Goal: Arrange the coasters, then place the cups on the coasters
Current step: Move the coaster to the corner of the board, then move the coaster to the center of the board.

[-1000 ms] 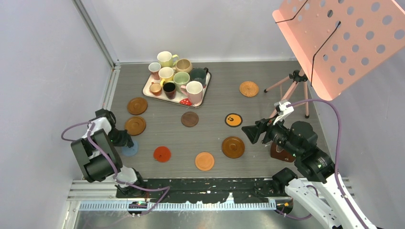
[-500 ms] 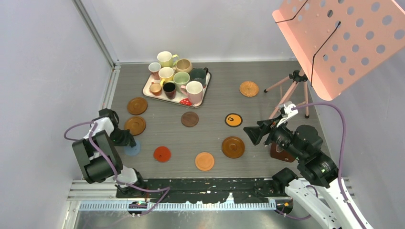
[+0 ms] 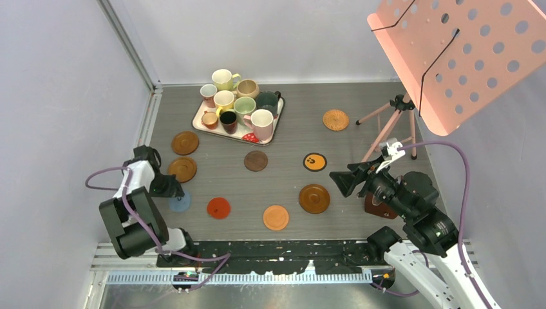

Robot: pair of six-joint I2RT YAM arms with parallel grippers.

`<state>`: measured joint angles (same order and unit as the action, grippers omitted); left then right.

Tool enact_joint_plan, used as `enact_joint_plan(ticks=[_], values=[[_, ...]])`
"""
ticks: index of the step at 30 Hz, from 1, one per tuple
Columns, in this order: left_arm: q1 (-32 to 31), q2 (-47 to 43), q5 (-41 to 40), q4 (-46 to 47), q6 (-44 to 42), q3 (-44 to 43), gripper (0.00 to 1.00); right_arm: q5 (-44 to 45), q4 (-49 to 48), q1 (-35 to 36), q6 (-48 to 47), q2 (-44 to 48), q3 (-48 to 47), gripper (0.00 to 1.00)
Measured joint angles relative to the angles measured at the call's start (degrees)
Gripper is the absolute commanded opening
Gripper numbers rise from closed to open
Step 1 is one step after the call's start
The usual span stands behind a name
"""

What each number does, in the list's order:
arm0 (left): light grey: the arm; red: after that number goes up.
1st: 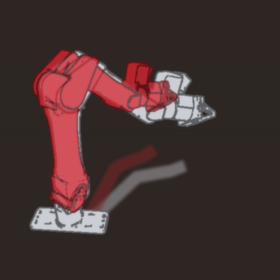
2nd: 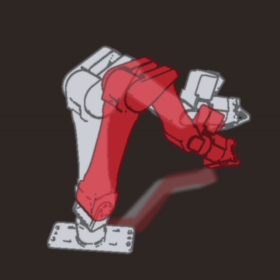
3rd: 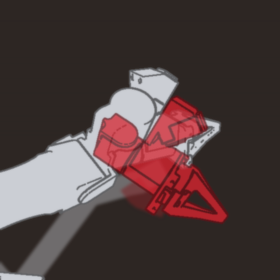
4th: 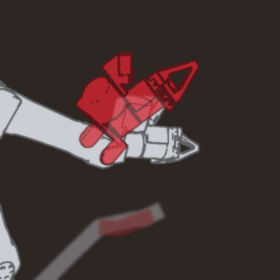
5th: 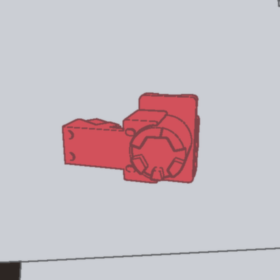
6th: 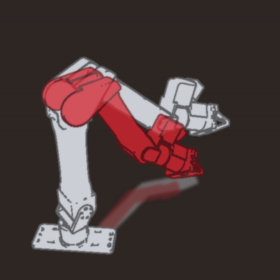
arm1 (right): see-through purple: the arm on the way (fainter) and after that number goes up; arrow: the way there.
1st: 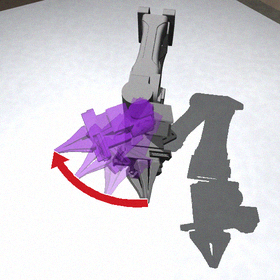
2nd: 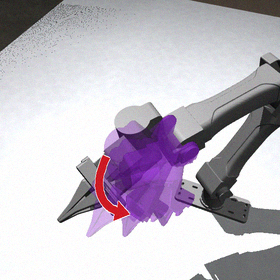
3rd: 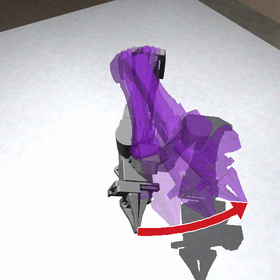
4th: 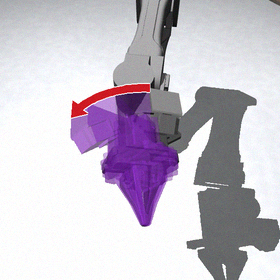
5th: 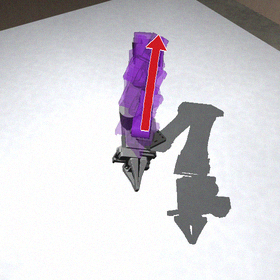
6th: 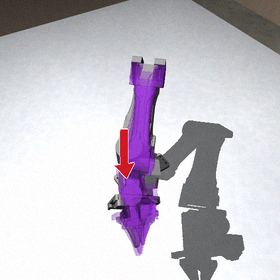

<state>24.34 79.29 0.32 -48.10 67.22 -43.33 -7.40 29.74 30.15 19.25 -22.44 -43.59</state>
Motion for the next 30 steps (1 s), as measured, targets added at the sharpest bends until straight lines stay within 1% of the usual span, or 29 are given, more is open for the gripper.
enact_joint_plan(ticks=[3, 6, 10, 11, 15, 18, 22, 26, 29, 30], values=[[-2.0, -2.2, 0.0, -2.3, -0.4, -3.1, 0.08, 0.0, 0.0, 0.0, 0.4, 0.1, 0.0, 0.79], [-4.3, -5.0, 0.0, -3.5, -1.4, -8.4, 0.10, -0.4, 0.0, 0.0, 0.7, 0.1, 0.0, 0.79], [-7.2, -9.9, -0.5, -3.4, -3.5, -9.9, 0.20, -0.7, 0.0, 0.0, 1.5, 0.0, 0.0, 0.79], [-8.8, -11.3, -1.1, -3.4, -4.9, -9.9, 0.21, -0.7, 0.0, 0.0, 1.7, 0.0, 0.0, 0.79], [-17.3, -14.6, -2.6, -3.4, -10.8, -10.9, 0.23, -1.3, 0.0, 0.0, 2.5, -0.8, 0.3, 0.78], [-23.0, -15.0, -2.6, -3.4, -15.4, -12.2, 0.24, -1.7, 0.0, 0.0, 3.1, -1.8, 0.7, 0.78], [-32.2, -15.1, -2.7, -3.5, -21.0, -12.4, 0.24, -1.8, 0.3, 0.0, 3.4, -3.1, 1.2, 0.78], [-42.0, -14.7, -2.7, -3.1, -23.9, -11.4, 0.24, -1.7, 0.8, 0.0, 3.4, -3.9, 1.6, 0.78], [-46.9, -13.1, -1.1, -0.7, -24.4, -8.6, 0.23, -1.4, 1.2, 0.0, 3.4, -4.2, 1.7, 0.78], [-47.6, -12.2, -0.1, 0.5, -24.4, -7.4, 0.22, -1.2, 1.3, 0.0, 3.4, -4.4, 1.7, 0.78]])
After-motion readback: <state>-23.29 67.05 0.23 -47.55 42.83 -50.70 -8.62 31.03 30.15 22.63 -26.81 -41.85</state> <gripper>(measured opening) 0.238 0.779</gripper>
